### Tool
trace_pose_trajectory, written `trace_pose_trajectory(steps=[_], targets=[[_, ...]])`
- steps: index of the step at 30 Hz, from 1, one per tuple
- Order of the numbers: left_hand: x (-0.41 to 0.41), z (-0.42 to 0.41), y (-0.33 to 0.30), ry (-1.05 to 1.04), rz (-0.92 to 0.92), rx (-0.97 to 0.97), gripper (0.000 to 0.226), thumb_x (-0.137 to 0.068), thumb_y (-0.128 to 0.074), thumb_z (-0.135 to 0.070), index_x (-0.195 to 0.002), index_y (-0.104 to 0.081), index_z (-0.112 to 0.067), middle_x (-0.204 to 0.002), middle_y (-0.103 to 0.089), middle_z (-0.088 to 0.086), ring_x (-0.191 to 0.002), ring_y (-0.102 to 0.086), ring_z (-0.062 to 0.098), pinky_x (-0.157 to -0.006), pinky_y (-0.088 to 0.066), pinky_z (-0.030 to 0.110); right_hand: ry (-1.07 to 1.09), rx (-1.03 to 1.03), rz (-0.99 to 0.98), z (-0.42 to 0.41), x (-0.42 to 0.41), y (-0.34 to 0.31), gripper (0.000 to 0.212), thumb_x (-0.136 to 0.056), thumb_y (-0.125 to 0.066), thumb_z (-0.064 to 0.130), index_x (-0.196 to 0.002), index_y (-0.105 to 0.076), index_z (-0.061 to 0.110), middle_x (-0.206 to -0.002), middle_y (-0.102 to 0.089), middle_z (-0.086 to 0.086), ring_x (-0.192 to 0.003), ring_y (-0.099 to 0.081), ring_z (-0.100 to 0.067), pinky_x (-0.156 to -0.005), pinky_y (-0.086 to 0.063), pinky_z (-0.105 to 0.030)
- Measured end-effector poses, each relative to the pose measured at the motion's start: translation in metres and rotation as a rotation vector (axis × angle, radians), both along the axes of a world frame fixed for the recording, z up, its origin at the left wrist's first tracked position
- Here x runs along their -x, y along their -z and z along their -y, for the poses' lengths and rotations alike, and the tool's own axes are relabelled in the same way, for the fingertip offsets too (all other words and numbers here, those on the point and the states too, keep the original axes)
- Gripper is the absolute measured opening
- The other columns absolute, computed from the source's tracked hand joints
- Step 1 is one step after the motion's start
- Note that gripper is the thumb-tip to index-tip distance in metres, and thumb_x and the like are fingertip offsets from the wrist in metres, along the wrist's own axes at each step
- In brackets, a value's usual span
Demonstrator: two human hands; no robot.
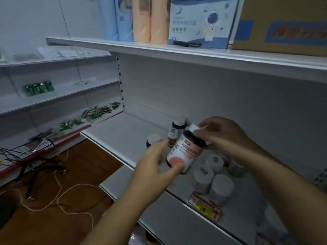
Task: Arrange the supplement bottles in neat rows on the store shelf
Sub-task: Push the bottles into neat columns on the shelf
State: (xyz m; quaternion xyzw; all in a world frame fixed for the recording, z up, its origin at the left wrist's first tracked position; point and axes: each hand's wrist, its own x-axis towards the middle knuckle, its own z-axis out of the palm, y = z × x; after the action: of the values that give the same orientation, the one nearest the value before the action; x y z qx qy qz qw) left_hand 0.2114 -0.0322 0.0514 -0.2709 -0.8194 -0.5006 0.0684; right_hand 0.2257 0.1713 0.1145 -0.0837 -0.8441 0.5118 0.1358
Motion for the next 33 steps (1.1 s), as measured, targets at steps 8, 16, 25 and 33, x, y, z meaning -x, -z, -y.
trace_pose_trajectory(steps=[8,16,25,33], targets=[[0.086,0.032,-0.004,-0.061,0.038,0.174,0.041,-0.085,-0.054,-0.04,-0.125,-0.05,-0.032,-0.117,-0.043,-0.021,-0.106,-0.041,0.001,-0.094,-0.037,0.028,-0.025,-0.44,0.103,0.028,0.076,0.066,0.054,-0.069,-0.07,0.043,-0.115,-0.055,0.021,-0.114,-0.06,0.0,-0.096,-0.056,-0.014,-0.071,-0.038,-0.022],[0.16,0.01,0.002,0.08,0.191,0.113,0.017,-0.084,-0.061,-0.024,-0.094,-0.061,-0.038,-0.096,-0.061,-0.025,-0.09,-0.058,-0.011,-0.07,-0.04,0.0,-0.052,-0.555,0.174,0.029,0.093,0.091,0.054,-0.071,-0.065,0.052,-0.113,-0.052,0.02,-0.111,-0.057,-0.001,-0.095,-0.054,-0.015,-0.072,-0.04,-0.027],[0.223,0.004,0.019,0.228,0.264,0.056,0.015,-0.085,-0.061,-0.022,-0.088,-0.062,-0.036,-0.094,-0.064,-0.019,-0.089,-0.058,-0.005,-0.065,-0.04,0.002,0.1,-0.691,0.278,0.009,0.172,0.067,0.03,-0.088,-0.055,0.027,-0.116,-0.061,0.019,-0.115,-0.064,-0.009,-0.101,-0.059,-0.024,-0.073,-0.039,-0.026],[0.256,0.009,0.034,0.304,0.168,0.107,0.014,-0.087,-0.057,-0.021,-0.097,-0.066,-0.025,-0.09,-0.062,-0.014,-0.081,-0.053,-0.012,-0.063,-0.038,-0.002,0.015,-0.76,0.515,0.026,0.21,0.089,0.036,-0.088,-0.056,0.014,-0.122,-0.054,0.003,-0.125,-0.052,-0.02,-0.109,-0.051,-0.03,-0.066,-0.027,-0.021]])
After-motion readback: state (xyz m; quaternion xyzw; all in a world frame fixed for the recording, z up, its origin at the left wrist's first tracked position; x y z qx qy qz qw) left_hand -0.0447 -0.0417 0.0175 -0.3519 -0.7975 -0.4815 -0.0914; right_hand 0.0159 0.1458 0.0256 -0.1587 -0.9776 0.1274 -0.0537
